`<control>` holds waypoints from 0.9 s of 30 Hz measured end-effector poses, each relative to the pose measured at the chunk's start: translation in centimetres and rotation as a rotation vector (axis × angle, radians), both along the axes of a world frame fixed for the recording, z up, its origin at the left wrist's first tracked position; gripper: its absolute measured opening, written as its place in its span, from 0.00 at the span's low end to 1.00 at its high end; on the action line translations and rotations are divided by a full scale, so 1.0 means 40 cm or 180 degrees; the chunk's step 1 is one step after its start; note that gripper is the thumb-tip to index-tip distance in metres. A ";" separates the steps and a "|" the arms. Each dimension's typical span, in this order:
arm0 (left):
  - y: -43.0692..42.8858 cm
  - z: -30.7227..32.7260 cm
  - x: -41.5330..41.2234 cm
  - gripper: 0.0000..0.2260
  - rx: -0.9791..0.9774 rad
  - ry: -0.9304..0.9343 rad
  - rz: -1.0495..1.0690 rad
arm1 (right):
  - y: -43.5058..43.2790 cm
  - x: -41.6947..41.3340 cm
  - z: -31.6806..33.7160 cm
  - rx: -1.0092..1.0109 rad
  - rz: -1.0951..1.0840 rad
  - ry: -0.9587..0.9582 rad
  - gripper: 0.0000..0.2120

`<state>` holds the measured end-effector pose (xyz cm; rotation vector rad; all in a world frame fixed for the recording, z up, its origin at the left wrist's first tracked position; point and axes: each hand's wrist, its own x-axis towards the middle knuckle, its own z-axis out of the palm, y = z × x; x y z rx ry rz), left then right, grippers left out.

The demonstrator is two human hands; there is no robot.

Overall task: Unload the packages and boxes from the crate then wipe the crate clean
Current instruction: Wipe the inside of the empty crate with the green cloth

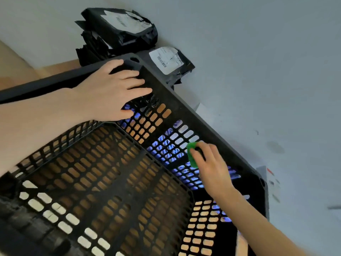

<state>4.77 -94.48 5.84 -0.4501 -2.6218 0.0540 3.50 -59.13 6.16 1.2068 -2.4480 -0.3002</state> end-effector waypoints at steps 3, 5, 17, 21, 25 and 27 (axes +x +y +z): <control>0.000 -0.002 -0.003 0.34 -0.0049 -0.0039 0.0072 | 0.024 -0.003 0.098 -0.0690 -0.0110 0.0265 0.21; -0.001 -0.001 -0.003 0.34 -0.0048 -0.0054 0.0079 | 0.019 -0.006 0.090 -0.0861 -0.0154 0.0319 0.21; -0.003 0.002 -0.008 0.33 0.0111 -0.0263 0.0071 | -0.121 -0.046 -0.329 0.1163 0.0190 -0.0559 0.17; -0.001 0.004 -0.007 0.33 0.0137 -0.0250 0.0042 | -0.132 -0.033 -0.249 0.0762 -0.0059 -0.0666 0.24; 0.002 0.004 -0.003 0.33 0.0146 -0.0191 0.0066 | -0.114 -0.034 -0.074 -0.0132 0.0073 -0.0429 0.23; 0.005 0.005 -0.002 0.33 0.0167 -0.0145 0.0070 | -0.111 -0.038 0.006 -0.0573 0.0073 -0.0112 0.24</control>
